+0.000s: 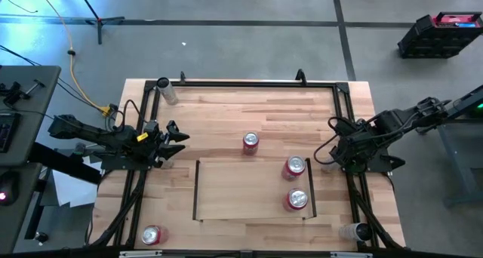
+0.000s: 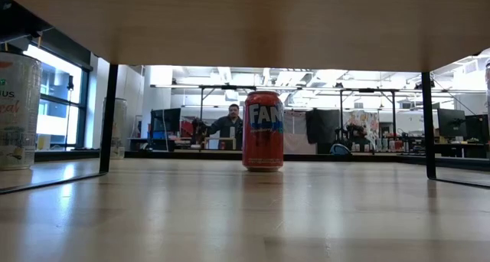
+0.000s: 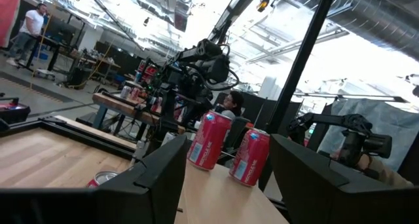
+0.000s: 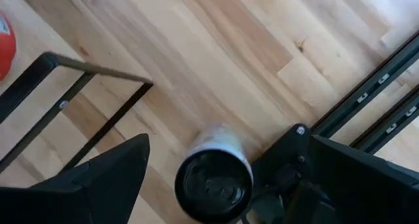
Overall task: Place canned beverage on shelf
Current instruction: Put the middle right white yellow soda can on the shelf
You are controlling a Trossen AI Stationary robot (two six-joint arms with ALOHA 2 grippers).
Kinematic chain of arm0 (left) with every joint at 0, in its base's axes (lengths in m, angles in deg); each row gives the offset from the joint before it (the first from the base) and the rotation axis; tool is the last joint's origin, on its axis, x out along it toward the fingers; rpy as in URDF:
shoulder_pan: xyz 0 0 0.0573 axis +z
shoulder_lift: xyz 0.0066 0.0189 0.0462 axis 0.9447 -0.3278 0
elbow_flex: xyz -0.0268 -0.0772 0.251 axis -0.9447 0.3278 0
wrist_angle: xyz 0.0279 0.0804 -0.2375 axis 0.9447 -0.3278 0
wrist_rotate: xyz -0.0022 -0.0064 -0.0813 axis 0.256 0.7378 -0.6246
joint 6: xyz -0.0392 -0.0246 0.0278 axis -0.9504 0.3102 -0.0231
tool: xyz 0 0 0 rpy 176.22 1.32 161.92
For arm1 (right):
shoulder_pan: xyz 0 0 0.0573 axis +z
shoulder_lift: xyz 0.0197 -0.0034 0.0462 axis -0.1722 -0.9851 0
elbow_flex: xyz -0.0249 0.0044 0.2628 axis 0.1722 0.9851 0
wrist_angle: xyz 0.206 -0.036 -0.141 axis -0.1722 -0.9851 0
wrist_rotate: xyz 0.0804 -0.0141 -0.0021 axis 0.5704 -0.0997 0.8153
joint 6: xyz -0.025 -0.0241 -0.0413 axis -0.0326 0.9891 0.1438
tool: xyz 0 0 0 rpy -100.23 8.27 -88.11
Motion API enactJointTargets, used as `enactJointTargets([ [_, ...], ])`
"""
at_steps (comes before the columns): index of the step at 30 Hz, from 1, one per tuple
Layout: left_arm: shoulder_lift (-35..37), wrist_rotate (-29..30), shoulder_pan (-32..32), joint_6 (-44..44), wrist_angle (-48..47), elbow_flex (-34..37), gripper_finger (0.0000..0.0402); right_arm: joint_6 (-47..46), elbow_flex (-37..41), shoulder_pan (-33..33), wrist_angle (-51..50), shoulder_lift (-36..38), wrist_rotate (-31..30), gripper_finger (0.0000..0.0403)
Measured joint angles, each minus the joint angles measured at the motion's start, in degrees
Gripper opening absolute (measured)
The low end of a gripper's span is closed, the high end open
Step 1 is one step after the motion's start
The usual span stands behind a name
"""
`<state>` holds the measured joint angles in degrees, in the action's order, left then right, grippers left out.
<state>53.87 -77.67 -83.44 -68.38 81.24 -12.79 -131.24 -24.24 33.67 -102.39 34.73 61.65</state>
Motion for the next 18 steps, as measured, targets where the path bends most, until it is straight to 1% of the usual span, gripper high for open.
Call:
enactJointTargets([
  [6,0.0,0.0,0.0,0.0,0.0,0.0,0.0209,2.5,0.0,0.0,0.0,-1.2,4.1,0.0399],
  [12,0.0,0.0,0.0,0.0,-0.1,0.0,0.0209,5.2,0.0,0.0,0.0,-2.5,5.6,0.0399],
  [18,0.0,0.0,0.0,0.0,-0.7,0.0,0.0209,6.0,0.0,0.0,0.0,-2.7,9.1,0.0399],
])
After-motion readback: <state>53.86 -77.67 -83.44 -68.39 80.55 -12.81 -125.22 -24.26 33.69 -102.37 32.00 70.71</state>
